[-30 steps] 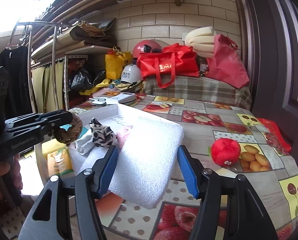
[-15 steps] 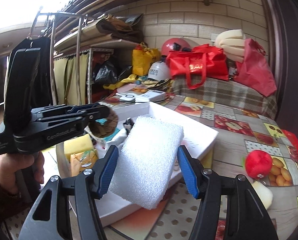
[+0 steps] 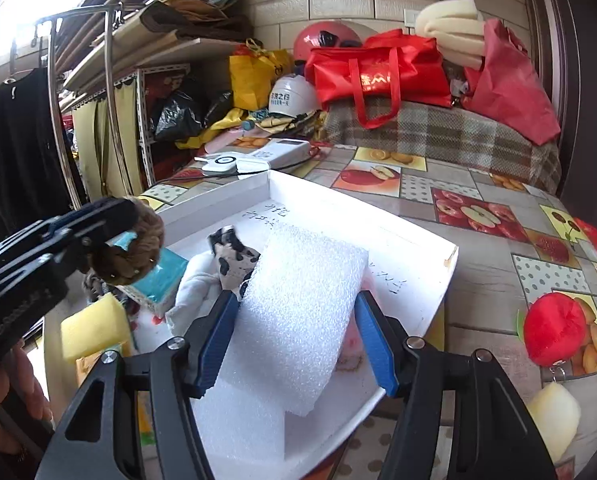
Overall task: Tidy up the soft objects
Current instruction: 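Lower and release the rope toy into the box with left while right releases the foam block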
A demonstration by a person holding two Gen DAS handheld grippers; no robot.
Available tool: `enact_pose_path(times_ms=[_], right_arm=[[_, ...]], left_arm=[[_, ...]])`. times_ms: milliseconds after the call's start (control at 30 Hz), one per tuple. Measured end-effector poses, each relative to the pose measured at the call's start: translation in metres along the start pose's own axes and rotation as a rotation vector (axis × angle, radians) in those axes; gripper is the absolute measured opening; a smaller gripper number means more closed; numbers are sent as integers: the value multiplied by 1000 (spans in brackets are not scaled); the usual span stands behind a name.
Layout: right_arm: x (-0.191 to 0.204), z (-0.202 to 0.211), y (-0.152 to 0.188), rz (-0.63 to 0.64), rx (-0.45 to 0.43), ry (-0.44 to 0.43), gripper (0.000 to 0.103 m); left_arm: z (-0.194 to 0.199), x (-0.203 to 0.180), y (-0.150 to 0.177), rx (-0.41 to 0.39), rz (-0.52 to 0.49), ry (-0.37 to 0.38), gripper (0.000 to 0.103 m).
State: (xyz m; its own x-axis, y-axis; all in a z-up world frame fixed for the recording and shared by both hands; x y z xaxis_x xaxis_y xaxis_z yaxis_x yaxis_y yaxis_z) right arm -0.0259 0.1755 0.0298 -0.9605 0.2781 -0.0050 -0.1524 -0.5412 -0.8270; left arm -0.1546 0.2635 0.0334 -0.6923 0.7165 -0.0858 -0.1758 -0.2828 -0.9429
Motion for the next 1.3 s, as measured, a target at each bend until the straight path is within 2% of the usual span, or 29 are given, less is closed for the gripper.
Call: enact_pose_path(times_ms=[133,267,433,467,500,567,600,633,667,700,733,767,800,1300], right_arm=[[2,3,0,12,-9,0,61],[7,6,-1,42,-22,12,61],[12,7,-3,74,-38,31,61],[12,6,-3,76,-38,35,63],[12,6,-3,75,-37,41,72],[10,7,-3,69,-38,47,81],[9,7,-4,63,-41,48,81],[7,8,-4,58,-46,48,82],[6,8,-4,54,-50,48,83],[5,10,-4,50,-57,49,87],[5,11,-4,50,-62,50,89],[6,11,-4,50,-66,50,94],[6,12,-5,53,-69,52,103],[9,24,-6,66,-139,76,103]], left_arm=[[-9,-6,1,39,-31,-9,19],[-26,2,5,121,9,-28,19],[-30,4,7,144,19,-36,19],[-30,4,7,142,14,-39,19],[-29,3,7,140,8,-43,21],[-29,2,7,138,2,-59,25],[-28,3,7,133,1,-75,32],[-27,4,7,126,3,-86,50],[-24,5,6,115,8,-94,63],[-22,6,6,104,14,-97,88],[-20,8,5,91,19,-103,99],[-17,9,4,72,24,-114,101],[-14,9,4,60,26,-117,101],[0,10,1,-6,29,-128,103]])
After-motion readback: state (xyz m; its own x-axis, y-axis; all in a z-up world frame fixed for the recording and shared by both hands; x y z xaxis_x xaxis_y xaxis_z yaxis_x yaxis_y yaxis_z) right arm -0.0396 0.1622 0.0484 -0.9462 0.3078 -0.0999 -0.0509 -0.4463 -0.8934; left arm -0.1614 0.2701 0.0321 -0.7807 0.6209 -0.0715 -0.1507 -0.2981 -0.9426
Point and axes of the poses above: each gripper's, at about its wrist camera, not at the fingertips, and z roughly against the way its jaws point, x to its left, y to its underside, the point moved 5 cm from there along -z, roughly the way its jaws point
